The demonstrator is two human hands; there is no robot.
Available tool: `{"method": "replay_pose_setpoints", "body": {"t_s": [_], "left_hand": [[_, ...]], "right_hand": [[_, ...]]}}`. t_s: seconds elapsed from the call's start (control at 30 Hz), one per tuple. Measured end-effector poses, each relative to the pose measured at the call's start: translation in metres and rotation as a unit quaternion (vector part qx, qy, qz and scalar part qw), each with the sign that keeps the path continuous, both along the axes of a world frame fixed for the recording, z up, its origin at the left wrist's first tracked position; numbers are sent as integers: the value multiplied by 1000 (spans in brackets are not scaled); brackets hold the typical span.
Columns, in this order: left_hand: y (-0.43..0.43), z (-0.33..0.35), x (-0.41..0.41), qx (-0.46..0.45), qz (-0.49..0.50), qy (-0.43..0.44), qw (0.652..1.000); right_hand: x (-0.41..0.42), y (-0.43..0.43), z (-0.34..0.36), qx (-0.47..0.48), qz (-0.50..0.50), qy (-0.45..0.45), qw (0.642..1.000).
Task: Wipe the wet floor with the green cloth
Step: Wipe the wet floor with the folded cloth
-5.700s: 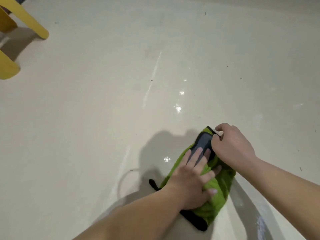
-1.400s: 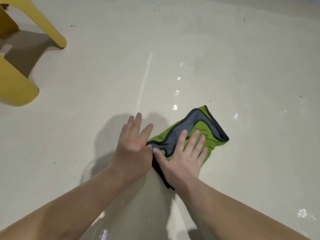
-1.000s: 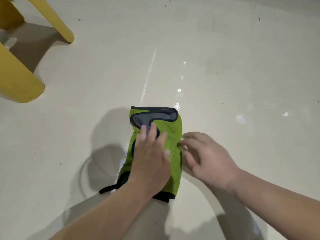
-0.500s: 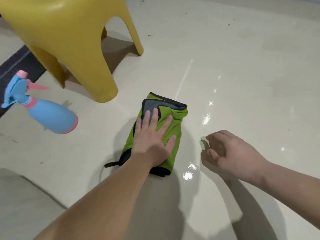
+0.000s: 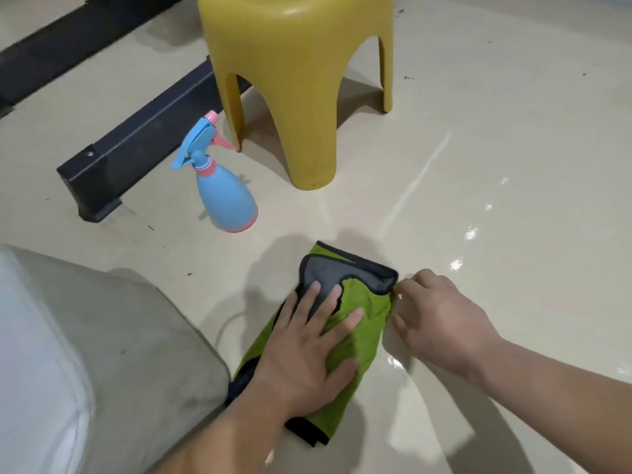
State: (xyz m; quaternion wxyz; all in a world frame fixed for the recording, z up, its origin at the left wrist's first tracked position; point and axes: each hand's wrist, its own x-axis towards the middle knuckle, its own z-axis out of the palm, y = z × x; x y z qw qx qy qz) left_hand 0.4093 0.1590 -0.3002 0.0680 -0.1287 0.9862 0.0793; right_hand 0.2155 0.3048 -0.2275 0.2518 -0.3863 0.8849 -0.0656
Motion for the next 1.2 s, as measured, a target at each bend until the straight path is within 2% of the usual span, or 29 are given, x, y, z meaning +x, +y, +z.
{"method": "replay_pose_setpoints", "body": {"t_s": [0.1,0.23,0.3,0.4,0.53,0.63,0.7,0.8,0.87,0.97,1.1,1.2], "left_hand": [[-42,-1,-15,-16,37,-2,999],[-74,-2,-47,-27,179,31,983],[-79,-4,-58,-31,232,22,972],[-73,-5,-63,-35,256,9,966],[-42,1,-49,-18,303,-15,953],[11,4,-35,-11,336,-37,941],[55,5,-26,-9,337,-49,940],[122,8,-15,-8,296,-61,953],[158,8,-12,6,245,-56,968],[208,9,-16,16,150,-52,987],[279,8,-25,61,-16,-57,996],[320,10,-43,78,-163,-60,982]], "right_hand": [[-4,-9,0,33,18,0,999],[-15,-15,11,69,64,5,996],[-21,-14,16,81,68,-22,994],[-34,-10,20,95,19,-84,992],[-36,-3,23,31,-51,-179,982],[-24,22,22,-47,-56,-122,990],[-16,42,21,-58,-73,-124,988],[-7,78,18,-24,-100,-153,983],[-6,103,17,-6,-109,-152,982],[-9,150,18,2,-173,-166,971],[-20,221,17,25,-242,-156,957],[-28,277,17,88,-269,-134,950]]}}
